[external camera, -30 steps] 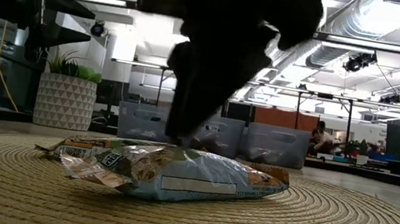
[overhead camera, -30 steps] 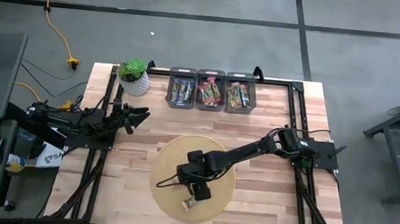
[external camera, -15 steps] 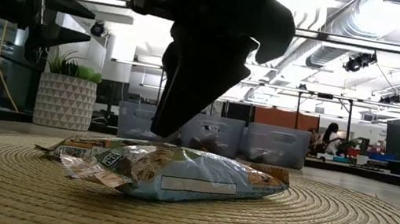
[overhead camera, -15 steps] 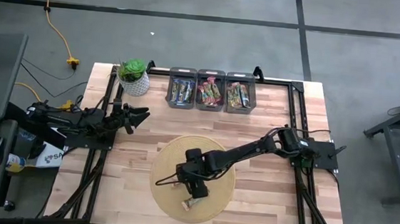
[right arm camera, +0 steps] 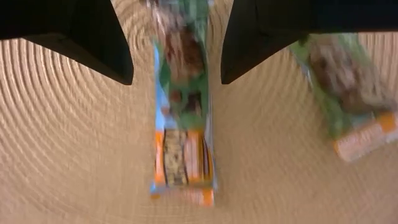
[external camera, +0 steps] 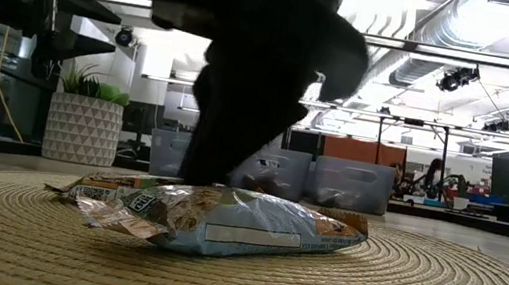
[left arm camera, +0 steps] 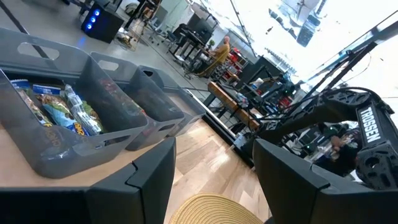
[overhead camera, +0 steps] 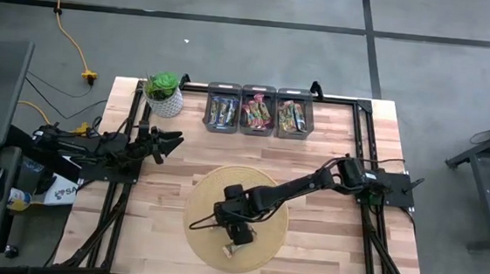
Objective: Pick and place Granola Bars by type
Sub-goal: Put the yellow granola bar into the right black bin
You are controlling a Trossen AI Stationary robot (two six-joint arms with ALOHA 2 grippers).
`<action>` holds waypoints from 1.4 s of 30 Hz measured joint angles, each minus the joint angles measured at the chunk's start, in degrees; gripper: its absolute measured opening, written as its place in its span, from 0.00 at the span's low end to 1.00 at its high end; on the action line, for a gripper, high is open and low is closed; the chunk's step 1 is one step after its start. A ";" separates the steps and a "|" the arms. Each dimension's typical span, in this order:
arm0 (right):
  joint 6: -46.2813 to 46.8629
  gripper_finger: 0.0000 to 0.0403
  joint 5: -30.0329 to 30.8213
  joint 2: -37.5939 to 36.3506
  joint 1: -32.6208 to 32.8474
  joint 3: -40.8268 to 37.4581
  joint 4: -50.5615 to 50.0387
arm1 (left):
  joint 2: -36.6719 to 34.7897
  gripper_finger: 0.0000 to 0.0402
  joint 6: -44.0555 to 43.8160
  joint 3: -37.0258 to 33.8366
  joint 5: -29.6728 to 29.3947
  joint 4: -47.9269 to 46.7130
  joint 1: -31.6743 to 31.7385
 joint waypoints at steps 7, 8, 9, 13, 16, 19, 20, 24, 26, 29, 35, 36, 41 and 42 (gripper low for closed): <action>0.17 0.56 -0.94 1.78 0.14 0.07 2.68 | 0.00 0.53 0.00 0.00 0.07 0.15 -0.02; 0.15 0.56 -1.32 2.12 0.15 0.07 3.09 | 0.00 0.53 0.00 0.00 0.04 0.17 0.00; 0.17 0.56 -1.65 2.28 0.21 0.07 3.34 | 0.02 0.53 0.00 0.00 0.04 0.17 0.00; 0.28 0.56 -1.10 3.15 0.52 0.28 3.69 | 0.02 0.53 0.00 -0.01 0.23 0.25 -0.01; 0.33 0.56 -0.69 3.21 0.52 0.28 4.28 | 0.02 0.53 0.00 -0.01 0.04 0.26 -0.02; 0.33 0.54 0.08 3.26 0.52 0.26 4.41 | 0.02 0.53 0.00 -0.02 0.09 0.31 -0.01; 0.33 0.52 0.10 3.28 0.55 0.24 4.45 | 0.02 0.53 0.00 -0.02 0.08 0.28 0.00; 0.26 0.46 -0.37 3.32 0.52 0.24 4.43 | 0.02 0.53 0.00 -0.02 0.12 0.31 0.00; 0.24 0.42 -0.26 3.32 0.50 0.20 4.41 | 0.02 0.53 0.00 -0.02 0.12 0.31 -0.01; 0.25 0.38 -0.14 3.35 0.50 0.19 4.30 | 0.02 0.53 0.00 -0.02 0.13 0.31 -0.02; 0.23 0.30 -0.09 3.41 0.50 0.15 4.26 | 0.02 0.53 0.00 -0.02 0.17 0.31 -0.02; 0.22 0.29 -0.09 3.43 0.49 0.14 4.25 | 0.02 0.53 0.00 -0.02 0.15 0.33 0.00; 0.22 0.23 0.04 3.47 0.48 0.28 4.13 | 0.02 0.53 0.00 -0.02 0.17 0.33 0.00; 0.22 0.22 0.04 3.49 0.48 0.38 4.12 | 0.02 0.53 0.00 -0.02 0.15 0.31 -0.02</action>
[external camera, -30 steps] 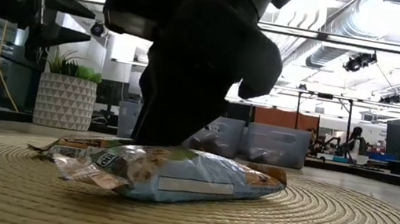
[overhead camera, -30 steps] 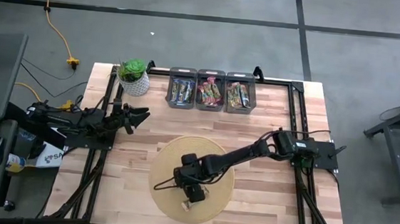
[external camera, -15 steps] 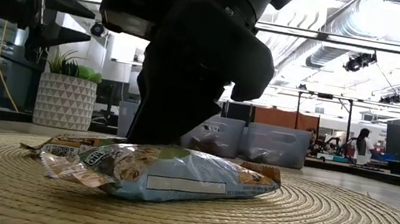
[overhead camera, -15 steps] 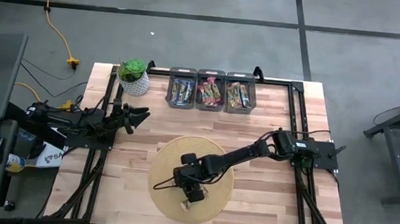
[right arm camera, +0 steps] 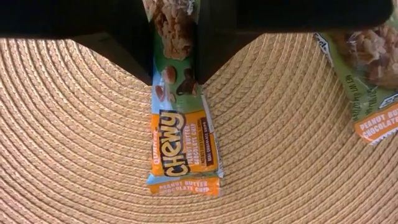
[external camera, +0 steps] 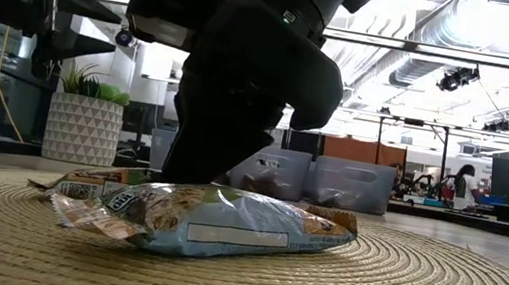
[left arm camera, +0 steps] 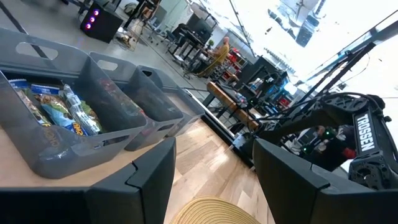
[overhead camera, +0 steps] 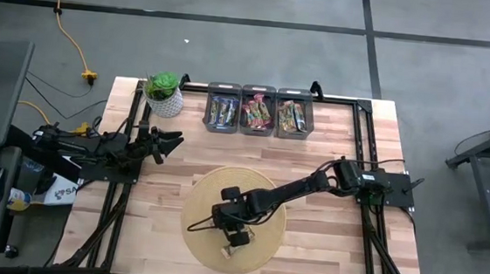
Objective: Pick and place Granola Bars by type
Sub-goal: Put the yellow granola bar into the right black bin
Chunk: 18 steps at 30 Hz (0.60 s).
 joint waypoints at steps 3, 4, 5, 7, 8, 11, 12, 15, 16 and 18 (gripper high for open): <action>0.00 0.20 0.27 0.16 0.00 1.05 -0.32 | 0.00 0.53 0.00 0.00 0.02 0.02 0.00; -0.03 0.20 0.51 0.22 0.01 1.49 -0.41 | 0.00 0.53 0.00 0.00 0.02 0.02 0.00; -0.13 0.19 0.79 0.37 0.02 2.07 -0.46 | 0.00 0.53 0.00 0.00 0.02 0.02 0.02; -0.33 0.19 1.09 0.51 0.04 3.19 -0.61 | 0.00 0.53 0.00 0.00 0.02 0.02 0.01; -0.33 0.19 1.09 0.51 0.04 3.93 -0.68 | 0.00 0.53 0.00 0.00 0.02 0.04 0.00; -0.42 0.19 1.48 0.46 0.01 6.23 -0.05 | 0.00 0.53 0.00 0.00 0.02 0.02 0.00; -0.45 0.19 1.94 0.46 0.02 7.02 -0.13 | 0.00 0.53 0.00 0.00 0.02 0.04 0.02; -0.93 0.19 3.07 0.46 0.00 9.63 0.44 | 0.00 0.53 0.00 0.00 0.02 0.03 0.01; -1.41 0.19 3.33 0.46 0.00 10.63 1.00 | 0.00 0.53 0.00 0.00 0.02 0.03 0.02; -1.93 0.19 4.04 0.44 0.00 13.01 1.81 | 0.00 0.53 0.00 0.00 0.01 0.02 0.01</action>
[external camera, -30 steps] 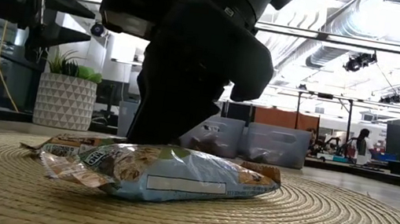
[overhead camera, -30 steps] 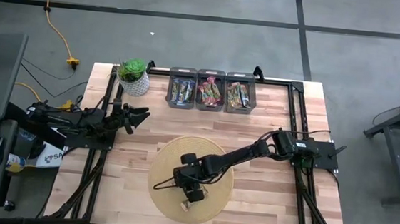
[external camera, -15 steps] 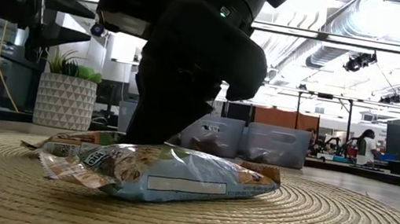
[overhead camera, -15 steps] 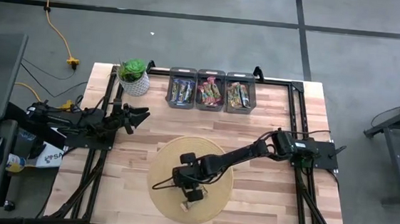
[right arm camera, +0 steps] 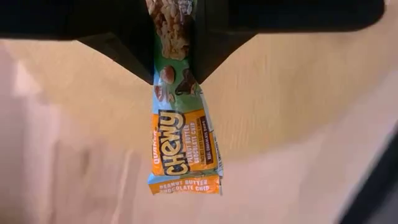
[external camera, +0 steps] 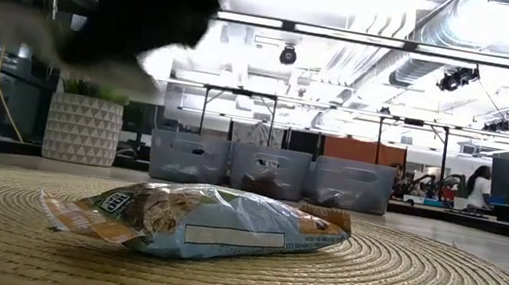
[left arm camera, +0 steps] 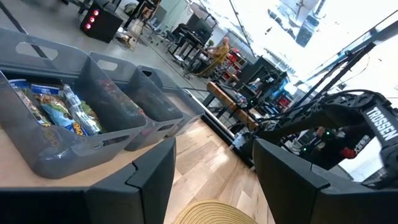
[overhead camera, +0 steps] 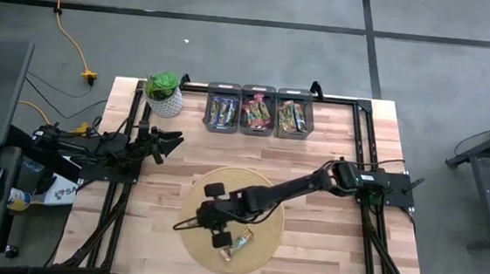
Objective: Pick and place Granola Bars by type
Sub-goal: Put the yellow granola bar into the right black bin
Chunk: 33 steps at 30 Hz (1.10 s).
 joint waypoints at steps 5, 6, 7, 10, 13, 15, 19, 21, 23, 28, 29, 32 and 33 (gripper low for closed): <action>0.06 0.19 0.93 -0.09 -0.45 6.90 4.49 | 0.00 0.53 0.00 0.00 0.01 0.02 0.01; 0.15 0.19 1.39 -0.10 -0.54 8.51 5.75 | 0.00 0.53 0.00 0.00 0.01 0.01 -0.01; 0.12 0.19 1.95 -0.16 -0.62 10.11 7.20 | 0.00 0.53 0.00 0.00 0.01 0.00 0.00; -0.67 0.19 3.08 -0.24 -0.80 14.74 11.81 | 0.00 0.53 0.00 0.00 0.01 0.02 -0.01; -1.92 0.19 4.53 -0.28 -1.10 18.77 16.67 | 0.00 0.53 0.00 0.00 0.01 0.02 -0.01; -2.22 0.19 7.70 -0.75 -1.37 19.34 21.27 | 0.00 0.53 0.00 0.00 0.00 0.02 -0.01; -4.92 0.19 17.01 -2.40 -2.17 18.41 29.46 | 0.00 0.53 0.00 0.00 0.01 0.00 -0.01; -8.49 0.19 22.30 -2.64 -2.86 19.29 30.52 | 0.00 0.53 0.00 0.00 -0.09 -0.02 -0.01; -11.86 0.19 27.58 -3.35 -3.60 19.10 32.21 | -0.01 0.53 0.00 0.00 -0.10 -0.03 -0.01; -14.20 0.19 36.59 -5.26 -6.21 18.73 33.13 | -0.02 0.53 0.00 0.00 -0.04 -0.07 -0.01; -14.34 0.19 38.02 -5.68 -6.75 18.80 33.31 | -0.02 0.53 0.00 0.00 -0.06 -0.09 0.01; -16.82 0.19 46.01 -6.99 -8.31 18.78 32.85 | -0.02 0.53 0.00 0.00 -0.05 -0.03 0.00; -18.26 0.19 49.76 -7.61 -8.84 18.78 32.27 | -0.02 0.53 0.00 0.00 -0.06 -0.01 -0.01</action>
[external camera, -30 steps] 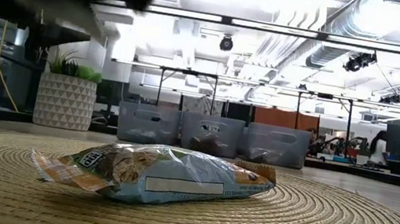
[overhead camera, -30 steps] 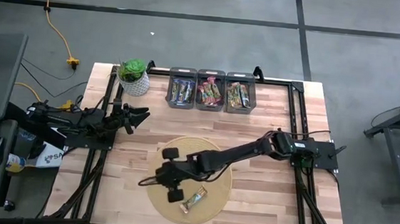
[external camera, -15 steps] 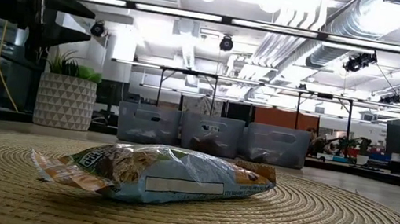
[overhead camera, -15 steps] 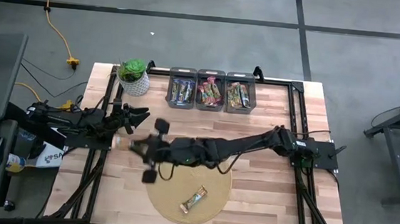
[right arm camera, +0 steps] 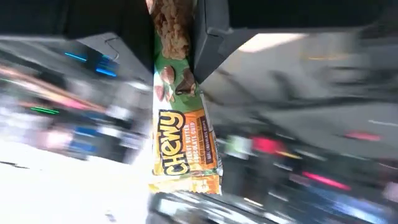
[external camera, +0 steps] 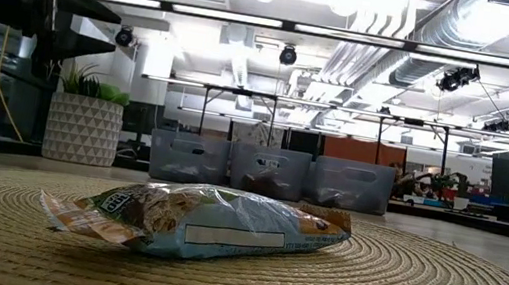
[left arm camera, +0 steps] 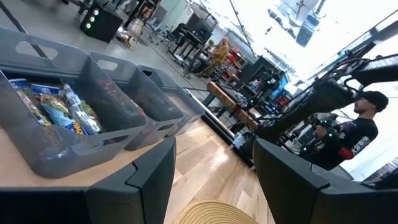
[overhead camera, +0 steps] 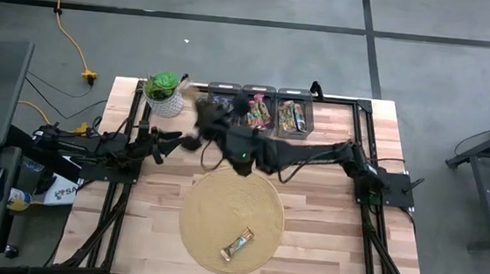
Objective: Pick and place Granola Bars by type
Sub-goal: Put the yellow granola bar into the right black bin
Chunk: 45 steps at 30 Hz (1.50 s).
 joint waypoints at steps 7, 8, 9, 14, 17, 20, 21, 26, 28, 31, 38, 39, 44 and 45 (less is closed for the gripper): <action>-4.69 0.19 18.75 -5.07 -5.60 0.00 -7.71 | 0.00 0.53 0.00 0.00 0.06 -0.21 0.00; -3.76 0.19 19.10 -6.01 -6.57 0.00 -10.45 | 0.00 0.53 0.00 0.00 0.07 -0.23 0.00; -2.15 0.19 19.33 -7.23 -7.57 0.00 -13.63 | 0.00 0.53 0.00 0.00 0.09 -0.21 0.02; 13.50 0.19 17.32 -14.20 -13.35 0.00 -36.33 | 0.00 0.53 0.00 0.00 0.02 -0.22 0.00; 26.54 0.19 13.70 -18.24 -18.06 -0.13 -51.61 | 0.00 0.53 0.00 0.00 0.02 -0.24 0.02; 38.72 0.19 6.19 -21.10 -23.58 -0.13 -65.20 | 0.01 0.53 0.00 0.00 0.05 -0.21 0.02; 41.93 0.19 3.15 -21.74 -25.51 -0.13 -69.16 | 0.01 0.53 0.00 0.00 0.08 -0.21 0.00; 50.24 0.19 -12.31 -21.86 -34.21 -0.24 -83.27 | 0.00 0.53 0.00 0.00 -0.01 -0.21 0.01; 50.22 0.19 -17.01 -20.91 -36.63 -0.24 -85.30 | 0.00 0.53 0.00 0.00 0.00 -0.22 0.02; 49.02 0.19 -21.85 -19.56 -39.14 -0.24 -85.84 | 0.00 0.53 0.00 0.00 0.01 -0.23 0.02; 45.24 0.19 -27.00 -14.52 -42.70 -0.24 -85.89 | 0.01 0.53 0.00 0.00 0.03 -0.25 0.02; 44.47 0.19 -27.88 -13.61 -43.10 -0.24 -85.87 | 0.00 0.53 0.00 0.00 0.03 -0.27 0.00; 42.63 0.19 -31.39 -9.46 -44.83 -0.24 -85.84 | 0.00 0.53 0.00 0.00 0.03 -0.28 0.02; 42.43 0.19 -31.87 -8.86 -45.13 -0.24 -85.88 | 0.00 0.53 0.00 0.00 0.03 -0.28 0.00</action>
